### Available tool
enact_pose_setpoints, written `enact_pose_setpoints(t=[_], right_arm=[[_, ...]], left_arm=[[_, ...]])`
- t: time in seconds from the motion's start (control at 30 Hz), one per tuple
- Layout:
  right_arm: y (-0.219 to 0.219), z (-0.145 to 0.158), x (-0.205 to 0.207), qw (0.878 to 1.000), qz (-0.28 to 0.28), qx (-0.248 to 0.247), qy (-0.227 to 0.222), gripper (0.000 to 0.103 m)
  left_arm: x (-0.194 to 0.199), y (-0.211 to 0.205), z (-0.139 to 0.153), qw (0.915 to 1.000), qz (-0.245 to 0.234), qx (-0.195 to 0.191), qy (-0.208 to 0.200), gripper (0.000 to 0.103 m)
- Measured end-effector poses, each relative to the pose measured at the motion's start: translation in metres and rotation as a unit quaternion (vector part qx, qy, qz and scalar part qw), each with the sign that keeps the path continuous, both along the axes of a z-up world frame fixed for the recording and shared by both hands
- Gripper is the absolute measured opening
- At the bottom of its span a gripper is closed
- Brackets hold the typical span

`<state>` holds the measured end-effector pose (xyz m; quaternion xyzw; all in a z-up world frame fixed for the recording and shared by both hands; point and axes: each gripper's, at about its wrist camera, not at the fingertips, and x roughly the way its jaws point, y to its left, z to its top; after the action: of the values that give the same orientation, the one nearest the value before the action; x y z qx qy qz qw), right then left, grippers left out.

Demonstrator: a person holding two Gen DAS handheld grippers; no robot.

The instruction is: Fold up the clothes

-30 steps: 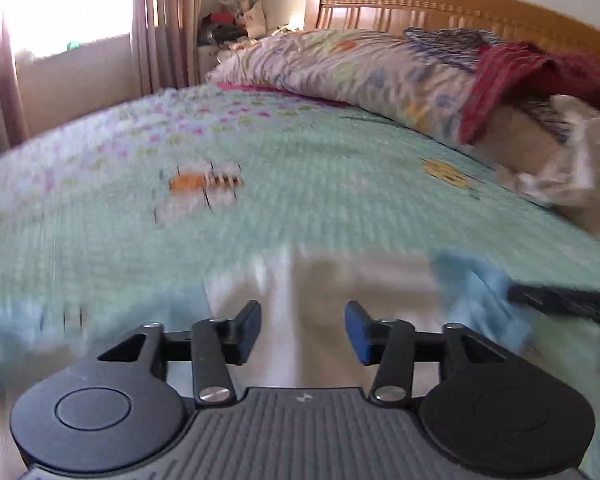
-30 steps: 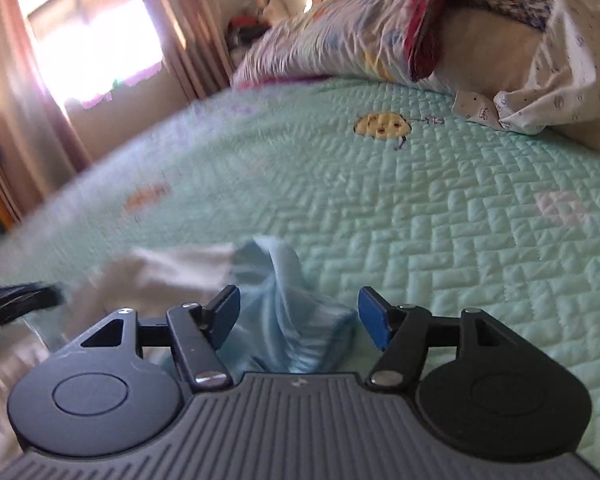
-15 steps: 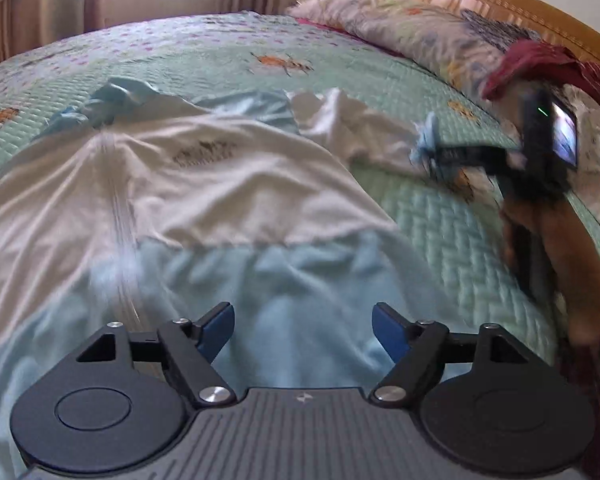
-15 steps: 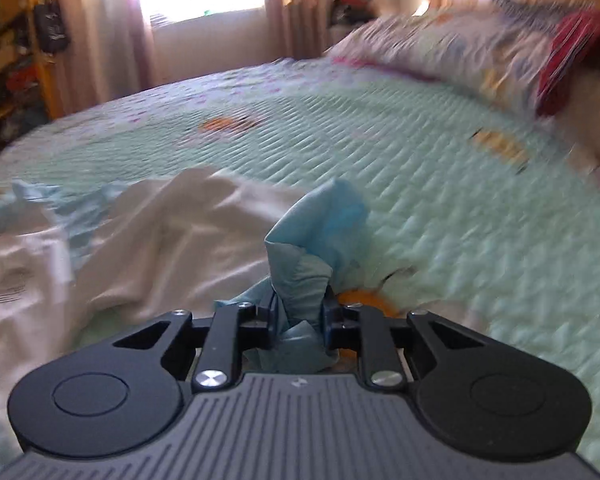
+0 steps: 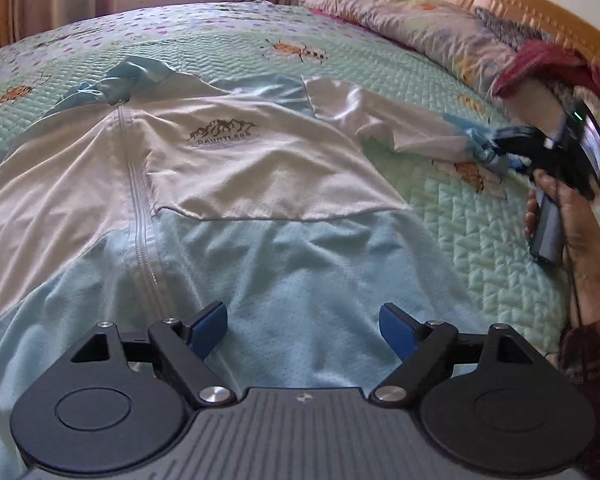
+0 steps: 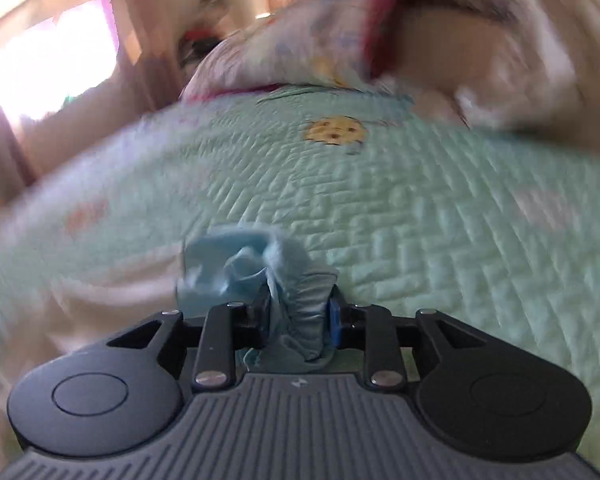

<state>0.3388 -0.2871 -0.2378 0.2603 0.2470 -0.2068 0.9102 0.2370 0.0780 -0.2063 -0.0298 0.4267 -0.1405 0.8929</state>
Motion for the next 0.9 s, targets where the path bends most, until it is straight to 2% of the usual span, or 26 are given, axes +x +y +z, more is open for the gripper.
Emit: enact_pose_setpoints(t=[0.03, 0.1, 0.17, 0.2, 0.23, 0.3, 0.33, 0.4, 0.47, 0.53, 0.6, 0.67, 0.73, 0.77, 0.83, 0.9], right_arm=[[-0.009, 0.003, -0.010, 0.999, -0.031, 0.022, -0.016, 0.042], [-0.021, 0.014, -0.033, 0.995, -0.084, 0.039, -0.048, 0.053], [-0.030, 0.025, -0.051, 0.988, -0.121, 0.049, -0.080, 0.054], [-0.031, 0.030, -0.055, 0.987, -0.115, 0.056, -0.095, 0.054], [-0.028, 0.033, -0.057, 0.987, -0.098, 0.063, -0.115, 0.054], [-0.010, 0.041, -0.051, 0.986, -0.006, 0.078, -0.144, 0.054], [0.005, 0.039, -0.046, 0.984, 0.046, 0.096, -0.144, 0.054], [0.036, 0.035, -0.036, 0.969, 0.151, 0.131, -0.143, 0.054], [0.067, 0.031, -0.025, 0.943, 0.253, 0.162, -0.140, 0.054], [0.103, 0.031, -0.016, 0.913, 0.354, 0.153, -0.133, 0.054], [0.137, 0.031, -0.012, 0.872, 0.451, 0.151, -0.114, 0.056], [0.169, 0.033, -0.015, 0.830, 0.529, 0.148, -0.095, 0.059], [0.189, 0.034, -0.020, 0.808, 0.567, 0.139, -0.087, 0.063], [0.200, 0.032, -0.023, 0.793, 0.587, 0.142, -0.074, 0.065], [0.223, 0.028, -0.028, 0.764, 0.627, 0.145, -0.045, 0.065], [0.247, 0.023, -0.034, 0.743, 0.658, 0.119, -0.010, 0.065]], left_arm=[[-0.002, 0.003, 0.003, 0.9999, 0.006, 0.009, -0.006, 0.085], [-0.007, 0.012, 0.006, 0.9991, 0.025, 0.029, -0.016, 0.086], [-0.011, 0.024, 0.006, 0.9985, 0.041, 0.035, -0.013, 0.088], [-0.012, 0.030, 0.004, 0.9981, 0.050, 0.036, -0.007, 0.088], [-0.014, 0.035, 0.001, 0.9975, 0.057, 0.041, -0.004, 0.088], [-0.018, 0.044, -0.006, 0.9960, 0.070, 0.055, 0.010, 0.087], [-0.022, 0.049, -0.008, 0.9955, 0.073, 0.059, 0.015, 0.087], [-0.031, 0.057, -0.008, 0.9943, 0.077, 0.072, 0.015, 0.087], [-0.041, 0.067, -0.005, 0.9915, 0.091, 0.091, 0.018, 0.088], [-0.049, 0.079, -0.001, 0.9891, 0.111, 0.095, 0.021, 0.088], [-0.059, 0.092, 0.006, 0.9891, 0.127, 0.073, 0.016, 0.088], [-0.067, 0.101, 0.015, 0.9905, 0.134, 0.031, 0.001, 0.088], [-0.070, 0.102, 0.022, 0.9924, 0.121, 0.010, -0.017, 0.091], [-0.068, 0.100, 0.022, 0.9934, 0.113, 0.014, -0.016, 0.093], [-0.065, 0.097, 0.012, 0.9939, 0.105, 0.035, 0.007, 0.094], [-0.069, 0.101, 0.000, 0.9908, 0.113, 0.068, 0.031, 0.093]])
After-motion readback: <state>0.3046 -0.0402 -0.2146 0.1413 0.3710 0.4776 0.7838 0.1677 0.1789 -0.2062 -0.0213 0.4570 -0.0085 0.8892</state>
